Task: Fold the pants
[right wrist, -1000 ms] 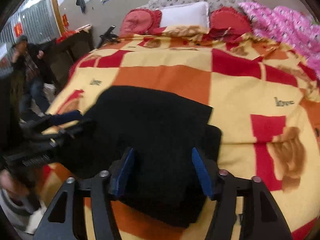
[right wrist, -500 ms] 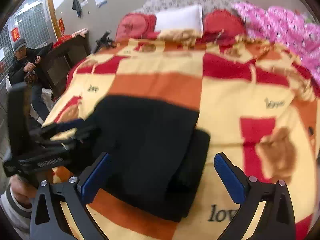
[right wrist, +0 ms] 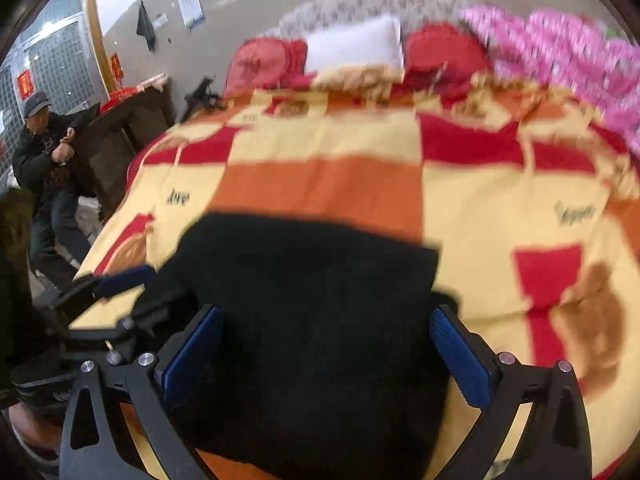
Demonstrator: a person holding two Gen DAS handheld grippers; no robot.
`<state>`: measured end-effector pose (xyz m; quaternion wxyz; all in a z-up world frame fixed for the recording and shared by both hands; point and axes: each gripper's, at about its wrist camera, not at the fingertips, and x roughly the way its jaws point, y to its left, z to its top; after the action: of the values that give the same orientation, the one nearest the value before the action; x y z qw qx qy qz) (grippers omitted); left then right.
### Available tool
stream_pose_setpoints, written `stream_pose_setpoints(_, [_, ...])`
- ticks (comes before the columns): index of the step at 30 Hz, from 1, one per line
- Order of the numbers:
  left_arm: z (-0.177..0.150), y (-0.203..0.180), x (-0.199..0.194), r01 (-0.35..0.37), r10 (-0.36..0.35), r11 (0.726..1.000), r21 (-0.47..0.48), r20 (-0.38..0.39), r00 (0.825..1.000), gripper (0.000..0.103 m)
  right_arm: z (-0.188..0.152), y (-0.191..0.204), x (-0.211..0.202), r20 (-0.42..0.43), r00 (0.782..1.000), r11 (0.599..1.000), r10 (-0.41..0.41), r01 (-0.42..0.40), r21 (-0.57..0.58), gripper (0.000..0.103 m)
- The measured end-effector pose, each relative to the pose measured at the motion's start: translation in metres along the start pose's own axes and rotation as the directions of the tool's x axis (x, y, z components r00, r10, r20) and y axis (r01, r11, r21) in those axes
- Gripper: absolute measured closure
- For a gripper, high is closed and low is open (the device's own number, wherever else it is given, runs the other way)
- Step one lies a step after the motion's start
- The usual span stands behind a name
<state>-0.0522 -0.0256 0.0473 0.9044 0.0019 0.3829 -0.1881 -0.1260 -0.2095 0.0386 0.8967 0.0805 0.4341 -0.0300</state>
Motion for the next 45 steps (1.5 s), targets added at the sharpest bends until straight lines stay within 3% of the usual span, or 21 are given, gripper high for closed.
stream_pose_setpoints(8, [0.001,0.003,0.007,-0.015,0.014,0.999,-0.032,-0.014,1.0,0.018,-0.008,-0.003,0.003,0.043,0.999,1.0,0.022,-0.021,-0.012,0.0])
stream_pose_setpoints(14, [0.004,0.007,0.007,-0.001,0.0,0.998,-0.063,-0.026,1.0,0.018,-0.009,-0.003,0.002,0.05,0.999,1.0,0.022,-0.021,-0.018,0.0])
stream_pose_setpoints(18, [0.002,0.003,-0.003,-0.037,0.037,0.999,-0.015,-0.007,0.999,0.021,-0.007,-0.001,-0.006,0.02,1.0,0.999,0.008,-0.007,-0.043,0.0])
stream_pose_setpoints(24, [-0.001,-0.006,-0.023,-0.057,0.056,0.998,0.031,0.032,0.998,0.024,-0.004,-0.008,-0.042,0.099,0.995,1.0,-0.007,0.006,0.006,0.0])
stream_pose_setpoints(31, [-0.015,-0.01,-0.05,-0.084,0.077,0.995,0.056,0.116,0.99,0.024,-0.007,-0.004,-0.06,0.112,0.994,1.0,-0.015,0.016,-0.009,0.0])
stream_pose_setpoints(45, [-0.022,-0.006,-0.066,-0.049,0.043,0.998,0.041,0.128,0.991,0.024,-0.013,-0.005,-0.07,0.115,0.993,1.0,-0.012,0.01,0.015,0.0])
